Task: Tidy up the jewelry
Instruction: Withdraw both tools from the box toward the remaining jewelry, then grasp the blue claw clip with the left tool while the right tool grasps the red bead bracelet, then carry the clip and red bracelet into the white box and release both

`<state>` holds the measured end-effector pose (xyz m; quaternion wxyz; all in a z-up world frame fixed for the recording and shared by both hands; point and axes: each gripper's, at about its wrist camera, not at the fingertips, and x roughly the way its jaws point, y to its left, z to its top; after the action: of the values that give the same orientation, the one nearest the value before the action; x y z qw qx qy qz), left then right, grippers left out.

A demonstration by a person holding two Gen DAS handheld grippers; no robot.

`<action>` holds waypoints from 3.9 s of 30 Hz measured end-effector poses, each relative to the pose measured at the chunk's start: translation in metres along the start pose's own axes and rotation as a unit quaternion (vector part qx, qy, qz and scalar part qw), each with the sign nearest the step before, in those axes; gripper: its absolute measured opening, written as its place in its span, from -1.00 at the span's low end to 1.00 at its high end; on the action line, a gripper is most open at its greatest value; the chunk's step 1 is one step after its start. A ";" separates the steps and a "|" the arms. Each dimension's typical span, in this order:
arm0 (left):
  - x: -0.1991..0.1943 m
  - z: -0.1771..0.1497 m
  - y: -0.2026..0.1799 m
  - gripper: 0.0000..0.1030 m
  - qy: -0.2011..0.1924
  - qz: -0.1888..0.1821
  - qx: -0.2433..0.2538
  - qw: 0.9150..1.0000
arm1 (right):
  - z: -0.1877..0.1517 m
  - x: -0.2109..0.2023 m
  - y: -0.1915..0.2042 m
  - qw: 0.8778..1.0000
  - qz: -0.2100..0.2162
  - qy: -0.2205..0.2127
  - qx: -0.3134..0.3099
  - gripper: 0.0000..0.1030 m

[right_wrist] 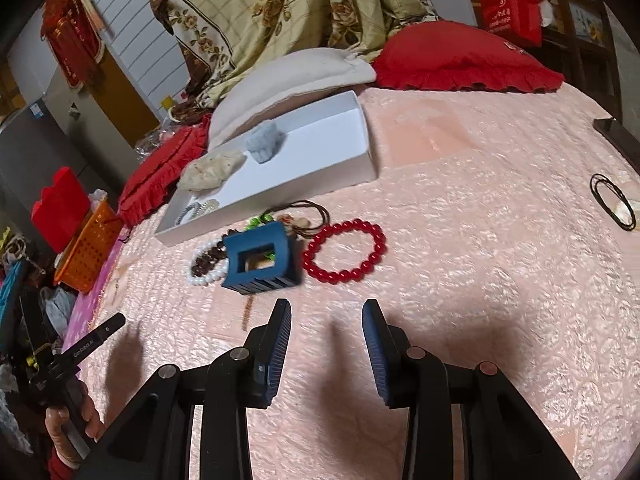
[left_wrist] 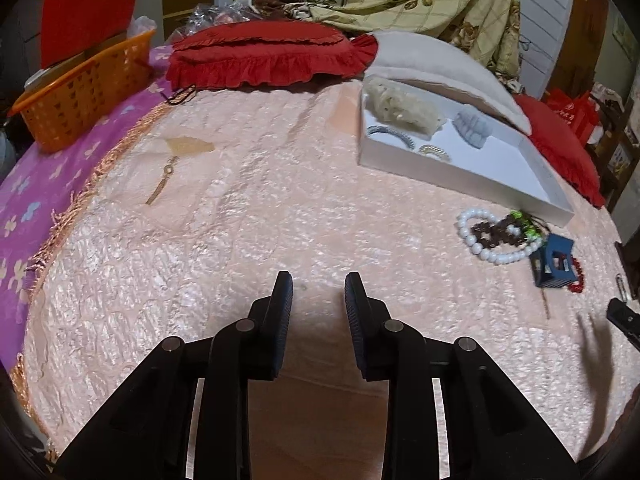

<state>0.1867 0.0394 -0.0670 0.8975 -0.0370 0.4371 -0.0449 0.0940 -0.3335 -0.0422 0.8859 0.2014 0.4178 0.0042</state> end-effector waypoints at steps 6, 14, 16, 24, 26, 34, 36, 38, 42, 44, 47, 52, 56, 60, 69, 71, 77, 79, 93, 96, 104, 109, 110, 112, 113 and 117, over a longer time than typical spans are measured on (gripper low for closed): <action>0.008 -0.005 0.006 -0.49 0.009 0.008 -0.008 1.000 | -0.004 0.005 -0.002 1.000 0.001 0.008 0.009 -0.31; 0.014 -0.008 0.005 -0.49 0.014 0.014 -0.008 1.000 | -0.006 0.009 0.001 1.000 0.003 0.013 0.010 -0.31; 0.013 -0.007 0.006 -0.49 0.013 0.011 -0.011 1.000 | -0.007 0.011 0.002 1.000 0.000 0.015 0.007 -0.31; -0.002 -0.004 0.002 -0.25 0.017 -0.027 -0.021 0.999 | -0.006 0.003 -0.003 1.000 -0.003 0.004 0.009 -0.21; -0.010 -0.001 -0.008 -0.24 0.014 -0.043 -0.012 0.999 | -0.003 0.002 -0.008 1.000 -0.006 0.001 0.011 -0.20; -0.015 0.018 -0.080 -0.24 0.035 -0.103 0.071 0.991 | 0.008 0.011 -0.018 1.000 0.005 0.005 0.018 -0.19; -0.010 0.023 -0.100 -0.24 0.049 -0.125 0.086 0.987 | 0.010 0.015 -0.019 1.000 0.003 0.005 0.014 -0.19; -0.002 0.027 -0.127 -0.24 0.064 -0.147 0.102 0.982 | 0.014 0.021 -0.022 1.000 -0.001 0.008 0.014 -0.19; 0.012 0.035 -0.171 -0.24 0.061 -0.150 0.154 0.975 | 0.025 0.033 -0.031 1.000 -0.006 0.011 0.018 -0.19; 0.021 0.040 -0.193 -0.24 0.061 -0.151 0.188 0.969 | 0.030 0.039 -0.035 1.000 -0.011 0.012 0.017 -0.19; 0.032 0.045 -0.212 -0.24 0.061 -0.154 0.228 0.959 | 0.036 0.046 -0.036 1.000 -0.012 0.011 0.010 -0.19; 0.045 0.043 -0.227 -0.35 0.079 -0.162 0.276 0.944 | 0.045 0.056 -0.032 1.000 -0.016 0.010 -0.013 -0.19; 0.035 0.035 -0.224 -0.67 0.086 -0.170 0.271 0.944 | 0.047 0.062 -0.024 0.999 -0.028 0.005 -0.044 -0.19; 0.029 0.031 -0.218 -0.73 0.091 -0.185 0.250 0.946 | 0.045 0.068 -0.012 0.995 -0.050 0.012 -0.088 -0.47; 0.028 0.023 -0.232 -0.62 0.082 -0.157 0.248 0.953 | 0.042 0.058 -0.017 0.996 -0.035 0.016 -0.077 -0.83; 0.028 0.027 -0.231 -0.70 0.087 -0.159 0.234 0.955 | 0.043 0.049 -0.017 0.997 -0.033 0.008 -0.073 -0.83; 0.000 0.041 -0.219 -0.95 0.073 -0.177 0.208 0.959 | 0.054 0.019 -0.011 0.997 -0.015 -0.022 -0.070 -0.83; -0.007 0.045 -0.214 -0.95 0.069 -0.180 0.201 0.960 | 0.059 0.009 -0.007 0.997 -0.006 -0.031 -0.070 -0.83; -0.010 0.141 -0.180 -0.95 0.036 -0.180 0.132 0.974 | 0.141 0.001 0.029 0.995 0.018 -0.060 -0.083 -0.83; 0.010 0.167 -0.185 -0.95 0.034 -0.155 0.138 0.978 | 0.167 0.028 0.045 0.994 0.003 -0.045 -0.097 -0.83; 0.059 0.212 -0.210 -0.95 0.033 -0.182 0.126 0.975 | 0.220 0.112 0.060 0.992 -0.051 -0.018 -0.112 -0.83; 0.106 0.222 -0.239 -0.95 0.049 -0.182 0.118 0.975 | 0.238 0.148 0.032 0.995 -0.064 -0.005 -0.071 -0.83; 0.121 0.221 -0.243 -0.95 0.059 -0.176 0.116 0.976 | 0.239 0.157 0.023 0.996 -0.067 0.005 -0.063 -0.83; 0.137 0.219 -0.247 -0.95 0.070 -0.174 0.115 0.976 | 0.238 0.167 0.011 0.996 -0.067 0.018 -0.048 -0.83; 0.144 0.216 -0.249 -0.95 0.072 -0.171 0.115 0.976 | 0.237 0.169 0.005 0.997 -0.064 0.021 -0.039 -0.83; 0.142 0.215 -0.252 -0.81 0.060 -0.165 0.129 0.976 | 0.233 0.173 -0.011 0.998 -0.057 0.032 -0.012 -0.81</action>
<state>0.4311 -0.2215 -0.0190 0.8471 0.0103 0.4685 -0.2506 0.3774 -0.3958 -0.0410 0.8736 0.1660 0.4562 -0.0346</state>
